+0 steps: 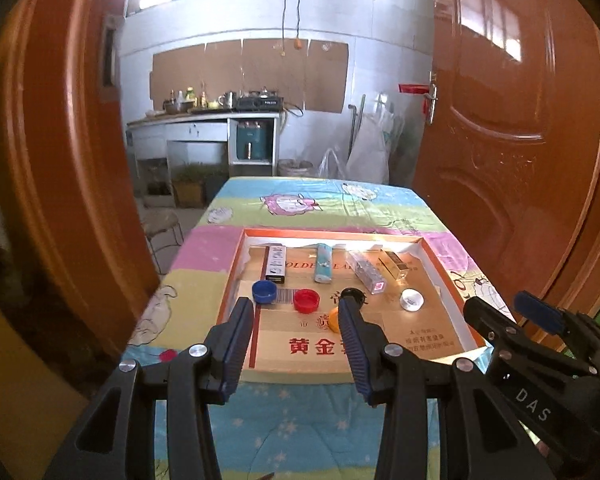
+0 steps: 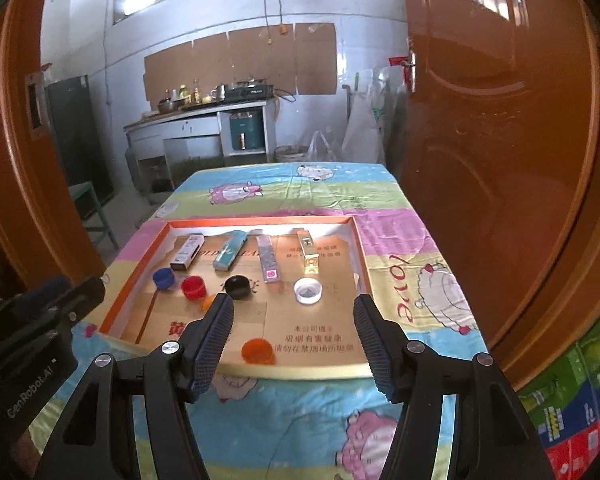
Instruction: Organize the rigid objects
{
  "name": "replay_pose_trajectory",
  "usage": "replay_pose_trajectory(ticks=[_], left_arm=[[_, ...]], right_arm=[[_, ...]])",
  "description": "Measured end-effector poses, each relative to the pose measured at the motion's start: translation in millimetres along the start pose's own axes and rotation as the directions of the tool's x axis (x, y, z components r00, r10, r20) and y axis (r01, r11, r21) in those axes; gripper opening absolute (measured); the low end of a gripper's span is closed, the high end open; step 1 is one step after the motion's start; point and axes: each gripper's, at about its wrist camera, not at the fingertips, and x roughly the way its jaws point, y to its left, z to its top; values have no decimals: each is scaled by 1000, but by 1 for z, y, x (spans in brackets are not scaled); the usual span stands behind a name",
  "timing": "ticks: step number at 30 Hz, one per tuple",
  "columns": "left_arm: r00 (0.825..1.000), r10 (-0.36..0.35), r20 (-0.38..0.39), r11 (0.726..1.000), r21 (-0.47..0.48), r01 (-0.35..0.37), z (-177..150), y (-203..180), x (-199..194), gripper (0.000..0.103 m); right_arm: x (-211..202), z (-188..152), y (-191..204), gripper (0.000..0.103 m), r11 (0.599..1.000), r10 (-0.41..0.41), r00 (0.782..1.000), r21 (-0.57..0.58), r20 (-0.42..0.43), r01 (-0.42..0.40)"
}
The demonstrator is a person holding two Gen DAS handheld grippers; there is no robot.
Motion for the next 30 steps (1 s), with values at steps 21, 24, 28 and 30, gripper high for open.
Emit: replay_pose_trajectory(ticks=[21,24,28,30], left_arm=[[999,13,39,999,30,-15,-34,-4,-88,44],[999,7,42,999,31,-9,-39,-4,-95,44],[999,7,46,999,34,-9,-44,-5,-103,44],[999,9,51,999,36,-11,-46,-5,-107,44]], right_arm=[[-101,-39,25,64,999,-34,993,-37,111,38],[-109,-45,27,64,998,-37,992,-39,120,41],[-117,-50,29,64,998,-38,991,-39,128,43],[-121,-53,30,64,998,-38,990,-40,133,43]])
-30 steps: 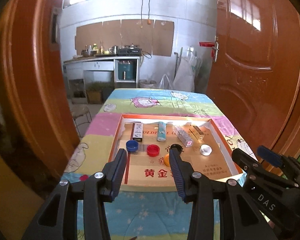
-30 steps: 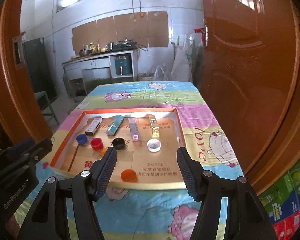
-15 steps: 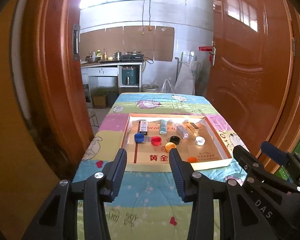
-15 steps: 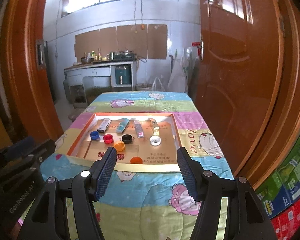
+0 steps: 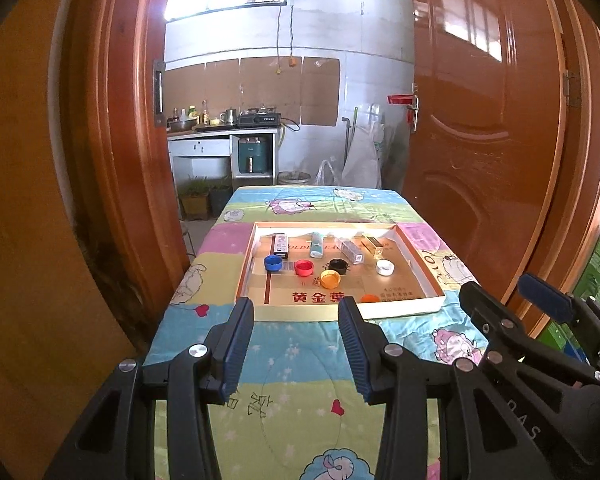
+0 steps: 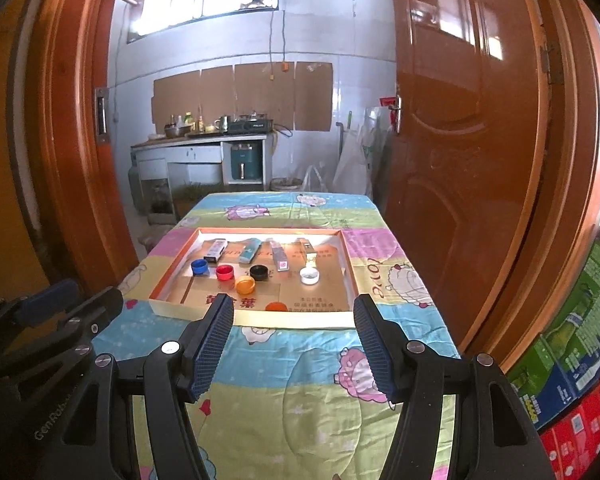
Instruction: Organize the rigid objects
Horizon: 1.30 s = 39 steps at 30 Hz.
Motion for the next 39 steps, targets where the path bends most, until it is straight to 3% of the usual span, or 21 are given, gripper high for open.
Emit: replay_pose_trajectory(ticks=[39], left_arm=[[1000,3,21,1000,-1,-3,-10,4,-20,44]], right_arm=[[-22,-9,9,64,1000,1,1000,-12,30,0]])
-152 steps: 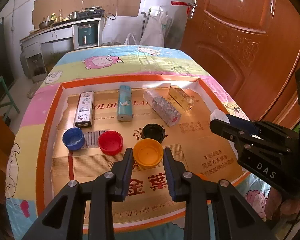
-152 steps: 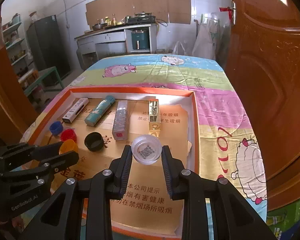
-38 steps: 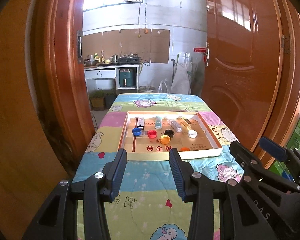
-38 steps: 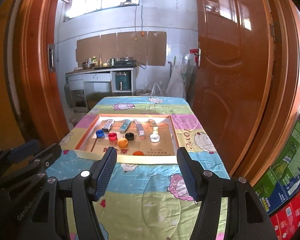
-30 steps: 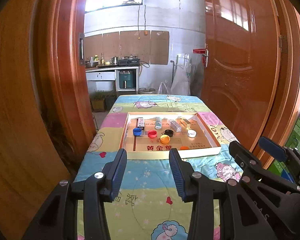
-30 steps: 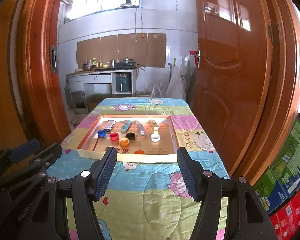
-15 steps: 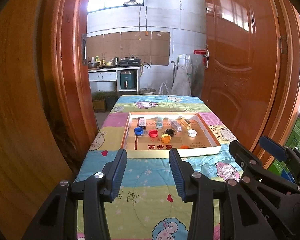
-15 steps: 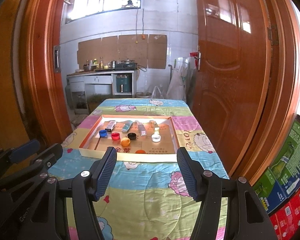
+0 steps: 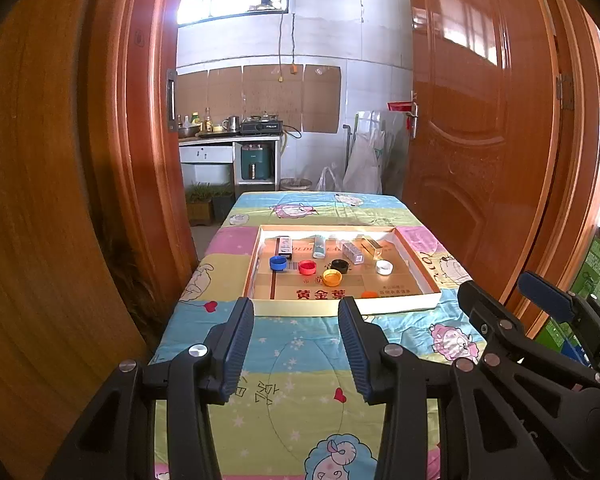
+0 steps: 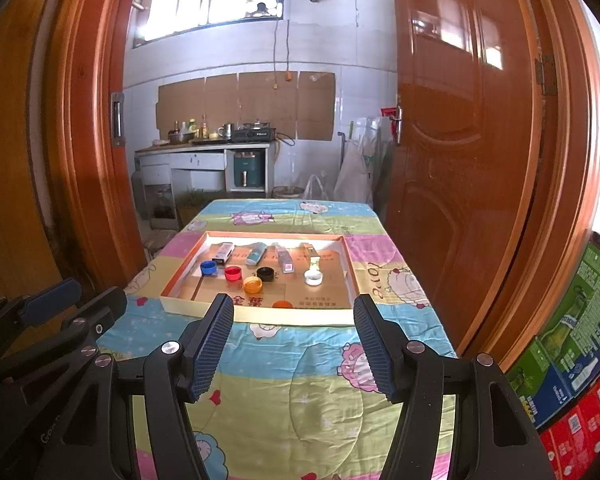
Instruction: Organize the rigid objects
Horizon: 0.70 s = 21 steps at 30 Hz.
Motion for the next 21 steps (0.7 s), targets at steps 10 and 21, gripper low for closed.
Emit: replay_pose_trajectory(ticks=[10,21], left_arm=[[1000,6,0,1000,3,-6,0,1,-2,44],[1000,5,-4,1000,8,-5,1,2,-2,44]], right_arm=[[-1,0,0,64,1000,1,1000,0,1,-1],[-3,0,2,64,1000,8,1000,-4,-5,-8]])
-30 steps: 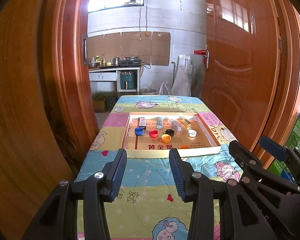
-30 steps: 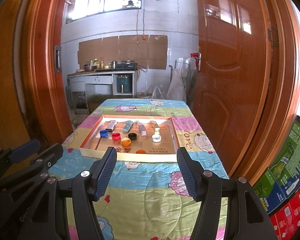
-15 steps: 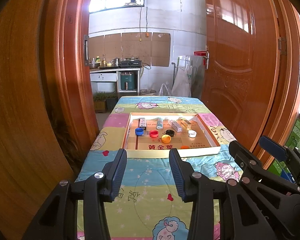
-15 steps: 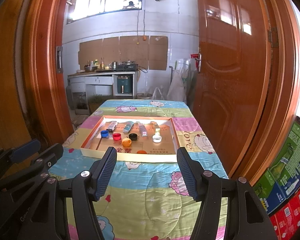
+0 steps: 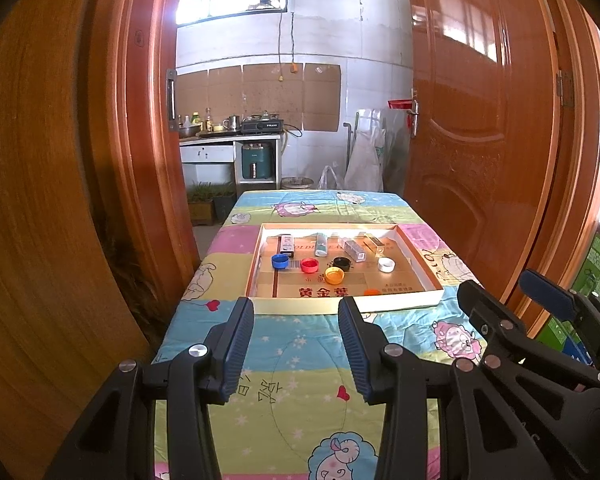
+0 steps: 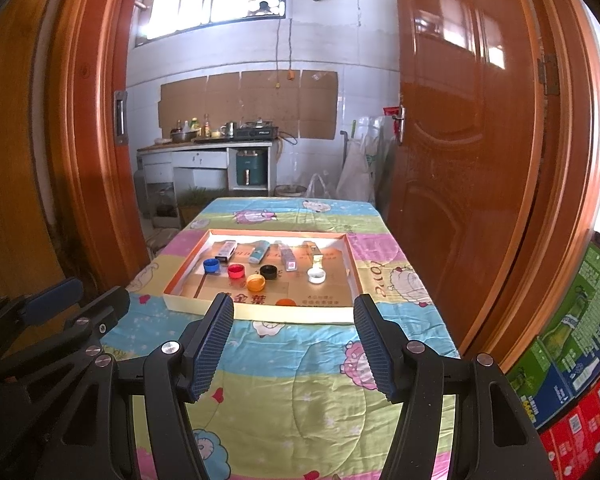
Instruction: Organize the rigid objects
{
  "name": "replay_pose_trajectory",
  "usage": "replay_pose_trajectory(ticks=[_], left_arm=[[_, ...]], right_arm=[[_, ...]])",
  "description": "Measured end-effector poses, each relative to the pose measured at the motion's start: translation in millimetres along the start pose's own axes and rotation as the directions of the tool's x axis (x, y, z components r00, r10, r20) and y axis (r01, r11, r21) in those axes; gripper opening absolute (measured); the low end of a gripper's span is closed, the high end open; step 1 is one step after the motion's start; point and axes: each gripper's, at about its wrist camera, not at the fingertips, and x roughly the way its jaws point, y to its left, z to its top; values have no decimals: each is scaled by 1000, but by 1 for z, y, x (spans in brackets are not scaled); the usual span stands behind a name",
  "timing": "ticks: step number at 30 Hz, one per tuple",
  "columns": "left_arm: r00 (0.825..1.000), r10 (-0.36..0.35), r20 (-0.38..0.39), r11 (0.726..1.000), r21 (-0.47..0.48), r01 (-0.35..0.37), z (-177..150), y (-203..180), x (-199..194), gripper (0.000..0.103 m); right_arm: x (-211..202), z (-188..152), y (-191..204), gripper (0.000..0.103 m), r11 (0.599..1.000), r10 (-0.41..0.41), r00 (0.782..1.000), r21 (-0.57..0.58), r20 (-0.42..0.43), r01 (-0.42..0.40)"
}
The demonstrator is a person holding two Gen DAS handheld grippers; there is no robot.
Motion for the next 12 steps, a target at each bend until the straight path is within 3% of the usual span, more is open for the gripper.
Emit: replay_pose_trajectory(ticks=[12], left_arm=[[1000,2,-9,1000,-7,-2,-3,-1,4,44]], right_arm=[[1,-1,-2,64,1000,7,1000,3,-9,-7]])
